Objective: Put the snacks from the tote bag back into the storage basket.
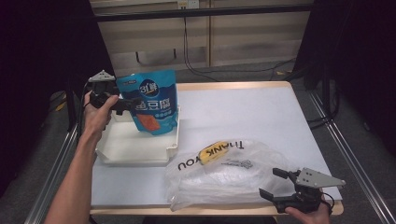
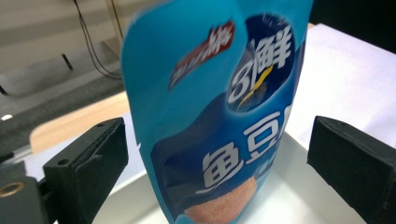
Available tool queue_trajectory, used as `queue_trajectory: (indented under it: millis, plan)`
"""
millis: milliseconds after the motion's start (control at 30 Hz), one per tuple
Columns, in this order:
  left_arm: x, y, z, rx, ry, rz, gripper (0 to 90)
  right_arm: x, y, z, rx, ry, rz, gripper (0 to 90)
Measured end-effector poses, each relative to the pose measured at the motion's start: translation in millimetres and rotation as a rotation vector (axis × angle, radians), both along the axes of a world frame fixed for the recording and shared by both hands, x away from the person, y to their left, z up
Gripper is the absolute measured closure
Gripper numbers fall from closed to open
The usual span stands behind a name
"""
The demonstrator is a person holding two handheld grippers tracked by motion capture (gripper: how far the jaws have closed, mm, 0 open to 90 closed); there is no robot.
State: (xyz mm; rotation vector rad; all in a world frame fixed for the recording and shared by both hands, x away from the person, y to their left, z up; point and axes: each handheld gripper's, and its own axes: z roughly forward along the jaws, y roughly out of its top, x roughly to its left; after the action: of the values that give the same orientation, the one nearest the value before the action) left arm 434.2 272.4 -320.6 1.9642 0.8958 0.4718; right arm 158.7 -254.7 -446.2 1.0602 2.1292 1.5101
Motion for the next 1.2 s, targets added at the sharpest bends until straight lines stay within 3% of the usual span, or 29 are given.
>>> queue_trajectory:
  millis: [167,267,800,933,1200]
  plan:
    - [-10.6,-3.1,4.9,0.033,-0.025,-0.015,4.8,-0.6,-0.6,0.1,0.001,0.001,-0.002,14.1]
    - [-18.7,-3.9,5.9,0.003,-0.044,-0.020,4.0,-1.0,-0.6,0.3,0.001,0.001,-0.005,14.1]
    - [-47.4,16.2,5.7,-0.007,-0.070,-0.015,5.7,-0.9,-2.1,0.7,0.003,-0.004,-0.013,14.1]
    - [-56.8,19.7,2.6,-0.044,-0.074,-0.015,5.7,-1.3,-2.8,1.2,0.005,-0.005,-0.018,14.1]
    - [-78.3,22.9,-8.5,-0.030,-0.074,-0.023,5.7,-2.0,-4.6,1.9,0.005,-0.009,-0.027,14.7]
